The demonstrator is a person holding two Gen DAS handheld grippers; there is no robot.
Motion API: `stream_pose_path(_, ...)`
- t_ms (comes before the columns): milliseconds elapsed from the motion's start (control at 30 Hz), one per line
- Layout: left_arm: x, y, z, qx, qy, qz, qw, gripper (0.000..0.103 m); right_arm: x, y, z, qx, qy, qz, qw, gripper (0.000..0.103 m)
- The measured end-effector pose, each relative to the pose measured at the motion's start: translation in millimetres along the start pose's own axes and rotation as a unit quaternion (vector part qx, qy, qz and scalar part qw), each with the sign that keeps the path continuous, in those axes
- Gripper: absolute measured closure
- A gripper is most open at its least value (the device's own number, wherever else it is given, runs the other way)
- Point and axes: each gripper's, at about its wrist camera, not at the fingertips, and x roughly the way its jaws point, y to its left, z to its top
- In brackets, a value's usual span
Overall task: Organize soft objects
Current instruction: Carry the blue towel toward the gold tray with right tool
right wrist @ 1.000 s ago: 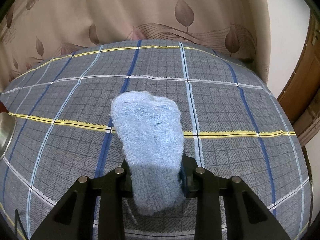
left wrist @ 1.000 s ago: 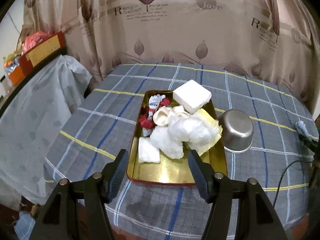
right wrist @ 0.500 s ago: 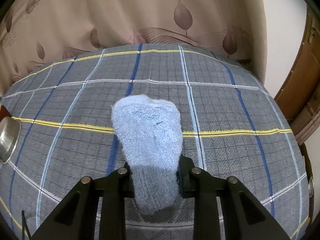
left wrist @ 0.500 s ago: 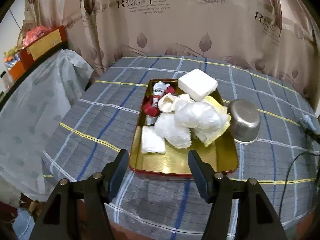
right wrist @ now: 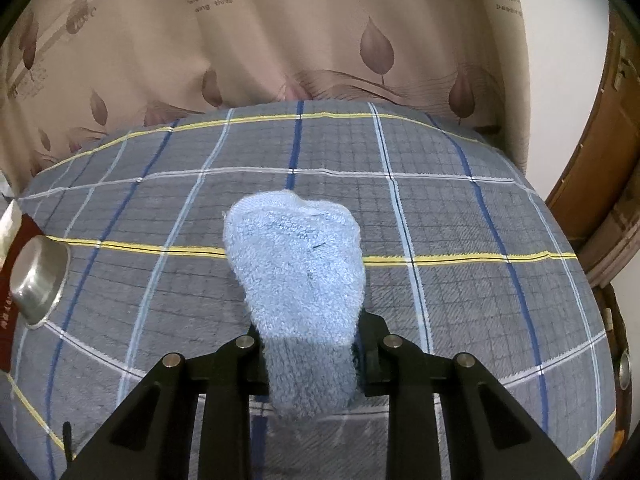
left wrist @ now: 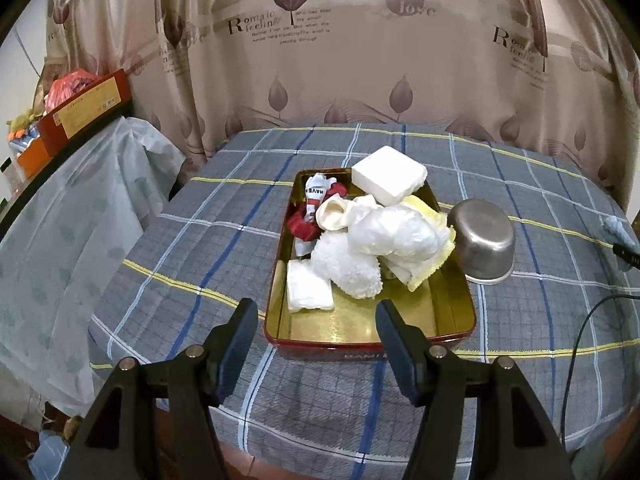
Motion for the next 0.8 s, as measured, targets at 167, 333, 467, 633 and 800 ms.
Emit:
stream_pose_path(167,0,4,-1,-0.001,0.008,0.004,1.0000,0.040,-13,13,-1,-0.004,-0.003,0.006,1.000,0.079)
stream_pose_path(333,-1,15,-1,-0.019,0.007,0.005,0.9998,0.040,-30,30,1,-0.015,-0.011,0.018,1.000,0.079)
stream_pose_path(467,2,23,-1,-0.036,0.015,0.006,0.9992,0.040,-42,44,3,-0.023,-0.018,0.027,0.999,0.079)
stream_pose_path(633,1,29,-1,-0.046,0.014,0.010,0.9988,0.040,-52,64,6,-0.037,-0.021,0.041,0.998,0.079)
stream_pose_path(800,3,30,-2,-0.047,0.024,0.006,0.9986,0.040,-59,83,8,-0.047,-0.024,0.055,0.997,0.079)
